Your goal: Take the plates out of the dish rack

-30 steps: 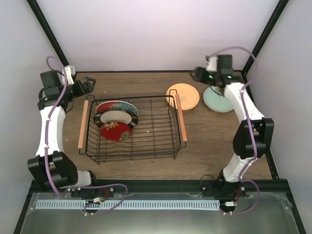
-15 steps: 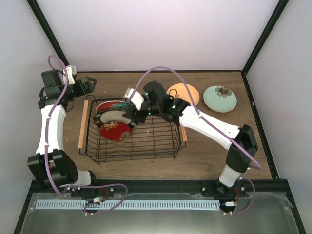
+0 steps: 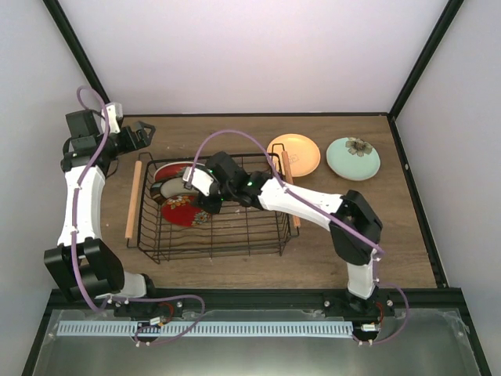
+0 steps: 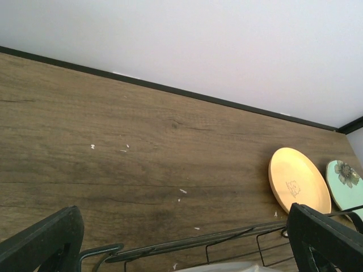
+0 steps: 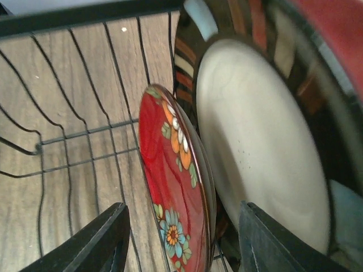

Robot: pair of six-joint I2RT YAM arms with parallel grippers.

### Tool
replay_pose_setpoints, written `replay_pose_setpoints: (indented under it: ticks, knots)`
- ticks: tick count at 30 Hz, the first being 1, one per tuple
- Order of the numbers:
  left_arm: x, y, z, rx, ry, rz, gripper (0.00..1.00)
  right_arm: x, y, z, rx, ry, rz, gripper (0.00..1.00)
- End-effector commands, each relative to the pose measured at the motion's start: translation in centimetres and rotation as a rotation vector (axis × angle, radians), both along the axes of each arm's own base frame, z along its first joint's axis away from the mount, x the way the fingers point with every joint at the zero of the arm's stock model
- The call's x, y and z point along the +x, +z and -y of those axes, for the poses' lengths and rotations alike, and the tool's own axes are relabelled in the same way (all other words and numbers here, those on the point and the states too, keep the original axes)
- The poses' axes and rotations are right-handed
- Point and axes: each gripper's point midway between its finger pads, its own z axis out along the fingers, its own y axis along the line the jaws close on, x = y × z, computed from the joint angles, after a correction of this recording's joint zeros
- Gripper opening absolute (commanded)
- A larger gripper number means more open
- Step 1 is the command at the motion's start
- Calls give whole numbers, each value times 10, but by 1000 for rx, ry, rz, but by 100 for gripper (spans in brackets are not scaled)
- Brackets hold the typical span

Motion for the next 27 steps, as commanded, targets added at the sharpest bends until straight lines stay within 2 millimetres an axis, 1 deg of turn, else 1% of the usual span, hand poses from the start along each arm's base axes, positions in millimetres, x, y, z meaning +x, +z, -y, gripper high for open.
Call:
replay_pose_setpoints:
  ticks: [1,6,11,16,20,27]
  knots:
    - [2,8,3,14,-29,22,100,18,9,-17,15,-19,82,54]
    - [1,8,4,22,-34,19,100,27,-1,-26,10,-26,91,54]
    - [0,7,4,27,-39,16,100,30,-12,-31,-4,-18,93,54]
    - [0,7,5,25,-44,13,100,27,-20,-32,-12,-4,85,52]
    - [-1,6,5,23,-44,10,100,23,-25,-30,-20,8,67,46]
    - [-2,2,6,13,-46,0,100,15,-40,-26,-46,13,52,40]
